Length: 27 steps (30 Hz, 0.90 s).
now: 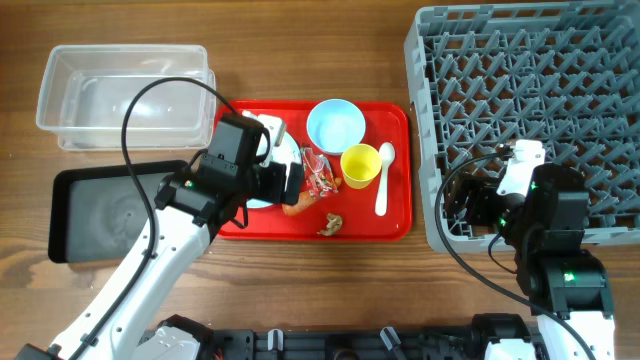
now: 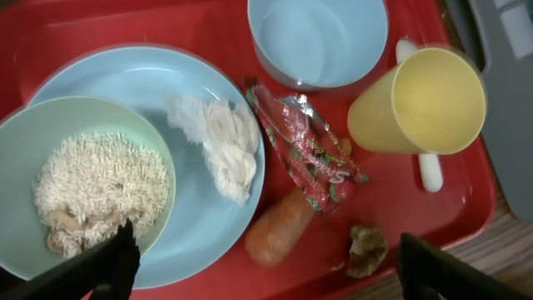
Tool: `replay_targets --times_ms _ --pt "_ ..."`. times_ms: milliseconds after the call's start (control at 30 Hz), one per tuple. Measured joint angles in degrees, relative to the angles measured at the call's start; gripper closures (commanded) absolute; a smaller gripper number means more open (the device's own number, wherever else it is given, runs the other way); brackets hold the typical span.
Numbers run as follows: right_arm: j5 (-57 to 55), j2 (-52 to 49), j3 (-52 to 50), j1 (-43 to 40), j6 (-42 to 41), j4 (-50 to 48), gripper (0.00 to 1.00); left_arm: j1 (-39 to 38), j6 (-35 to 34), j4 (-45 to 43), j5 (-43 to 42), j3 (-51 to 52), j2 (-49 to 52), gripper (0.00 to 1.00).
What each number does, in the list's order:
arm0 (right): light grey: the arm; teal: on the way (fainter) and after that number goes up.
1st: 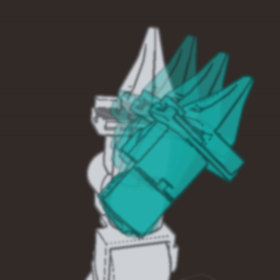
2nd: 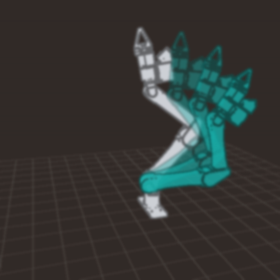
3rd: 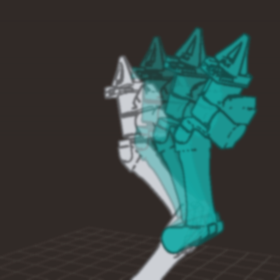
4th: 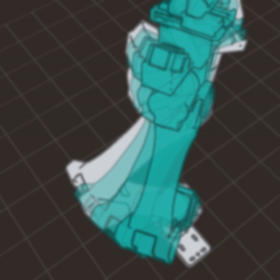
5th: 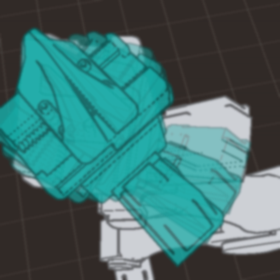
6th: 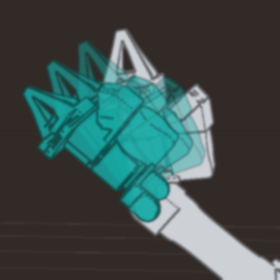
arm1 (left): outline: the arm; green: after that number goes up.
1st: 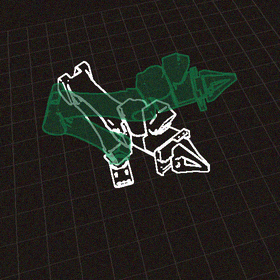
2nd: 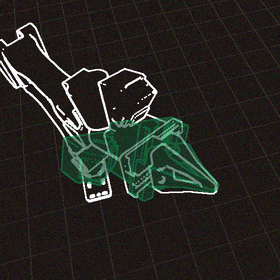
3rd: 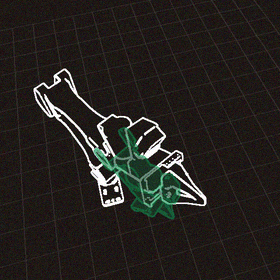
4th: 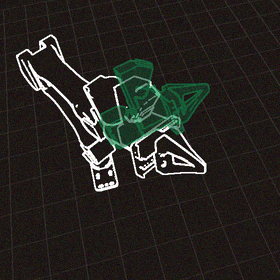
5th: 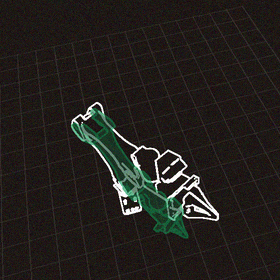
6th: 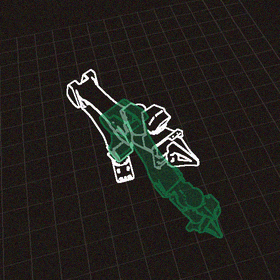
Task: Sort waste into correct bins and load items into the dishwasher rack
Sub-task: 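Grasp the white tissue on the blue plate with the left gripper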
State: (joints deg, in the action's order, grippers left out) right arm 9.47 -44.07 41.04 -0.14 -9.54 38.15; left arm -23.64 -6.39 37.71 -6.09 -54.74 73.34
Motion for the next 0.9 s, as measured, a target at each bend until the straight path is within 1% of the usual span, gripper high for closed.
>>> replay_targets --times_ms 100,200,333,467,533,600,633,700,733,800,867,900 --pt "0.0 0.0 0.0 0.0 0.0 0.0 0.00 0.0 -1.3 -5.0 0.0 -0.1 1.2 0.00" --pt "0.0 0.0 0.0 0.0 0.0 0.0 0.01 0.0 -2.2 -9.7 0.0 -0.3 4.9 0.02" --pt "0.0 0.0 0.0 0.0 0.0 0.0 0.00 0.0 -2.9 -14.2 0.0 -0.4 12.3 0.14" --pt "0.0 0.0 0.0 0.0 0.0 0.0 0.00 0.0 -3.4 -17.6 0.0 -0.4 19.3 0.23" --pt "0.0 0.0 0.0 0.0 0.0 0.0 0.00 0.0 -3.3 -18.5 0.0 -0.4 22.1 0.30" --pt "0.0 0.0 0.0 0.0 0.0 0.0 0.00 0.0 -3.3 -18.6 0.0 -0.4 24.1 0.37" --pt "0.0 0.0 0.0 0.0 0.0 0.0 0.00 0.0 -3.3 -18.7 0.0 -0.4 24.9 0.42" --pt "0.0 0.0 0.0 0.0 0.0 0.0 0.00 -0.1 -3.5 -18.6 0.0 -0.4 26.1 0.58" --pt "0.0 0.0 0.0 0.0 0.0 0.0 0.00 -0.1 -3.5 -18.6 0.0 -0.4 26.4 0.69" --pt "0.0 0.0 0.0 0.0 0.0 0.0 0.00 -0.1 -3.8 -18.6 0.2 -0.4 26.5 0.77" --pt "0.0 0.0 0.0 0.0 0.0 0.0 0.00 -0.2 -3.5 -18.7 0.2 -0.4 26.5 0.88" --pt "0.0 0.0 0.0 0.0 0.0 0.0 0.00 -0.2 -3.4 -18.7 0.2 -0.4 26.5 0.92"
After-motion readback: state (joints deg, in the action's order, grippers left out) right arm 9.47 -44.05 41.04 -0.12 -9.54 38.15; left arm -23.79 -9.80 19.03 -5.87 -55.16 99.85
